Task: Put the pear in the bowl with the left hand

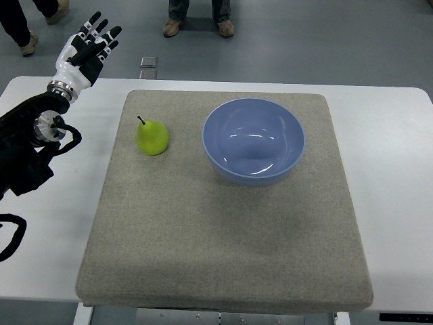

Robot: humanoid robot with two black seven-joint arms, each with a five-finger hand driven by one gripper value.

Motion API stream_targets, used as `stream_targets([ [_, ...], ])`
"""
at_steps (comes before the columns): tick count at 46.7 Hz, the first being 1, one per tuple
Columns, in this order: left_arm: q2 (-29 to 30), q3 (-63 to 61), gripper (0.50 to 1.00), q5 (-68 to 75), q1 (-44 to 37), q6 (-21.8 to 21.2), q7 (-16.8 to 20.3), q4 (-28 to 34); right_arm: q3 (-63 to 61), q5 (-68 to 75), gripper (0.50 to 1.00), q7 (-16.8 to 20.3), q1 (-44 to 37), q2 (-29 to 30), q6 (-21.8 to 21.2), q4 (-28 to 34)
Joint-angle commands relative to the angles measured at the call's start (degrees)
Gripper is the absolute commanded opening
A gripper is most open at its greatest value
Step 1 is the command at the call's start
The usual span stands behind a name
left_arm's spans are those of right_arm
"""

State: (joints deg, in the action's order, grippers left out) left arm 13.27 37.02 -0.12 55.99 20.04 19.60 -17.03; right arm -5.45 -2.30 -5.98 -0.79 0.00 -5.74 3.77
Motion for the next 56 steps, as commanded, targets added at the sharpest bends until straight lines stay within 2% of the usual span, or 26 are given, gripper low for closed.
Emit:
stream_targets([
  [1, 0.0, -0.1, 0.992, 0.0, 0.1, 0.0, 0.0, -0.1, 0.0, 0.0, 0.926, 0.0, 0.0, 0.0, 0.0, 0.0],
  [17, 0.3, -1.3, 0.992, 1.1, 0.0, 0.8, -0.4, -0.1, 0.0, -0.1, 0.926, 0.0, 0.0, 0.0, 0.0, -0.1],
  [31, 0.6, -7.7, 0.992, 1.5, 0.4, 1.5, -0.6, -0.2, 0.0, 0.0, 0.926, 0.0, 0.0, 0.0, 0.0, 0.0],
  [41, 3.2, -14.2, 0.992, 5.2, 2.5, 7.1, -0.6, -0.2, 0.0, -0.1, 0.926, 0.0, 0.0, 0.0, 0.0, 0.0],
  [53, 8.5, -16.8, 0.990, 25.0, 7.0, 15.0, -0.5, -0.4, 0.0, 0.0, 0.926, 0.0, 0.0, 0.0, 0.0, 0.0],
  [56, 9.9, -16.8, 0.990, 30.1, 8.1, 15.0, -0.5, -1.3, 0.0, 0.0, 0.926, 0.0, 0.0, 0.0, 0.0, -0.1],
])
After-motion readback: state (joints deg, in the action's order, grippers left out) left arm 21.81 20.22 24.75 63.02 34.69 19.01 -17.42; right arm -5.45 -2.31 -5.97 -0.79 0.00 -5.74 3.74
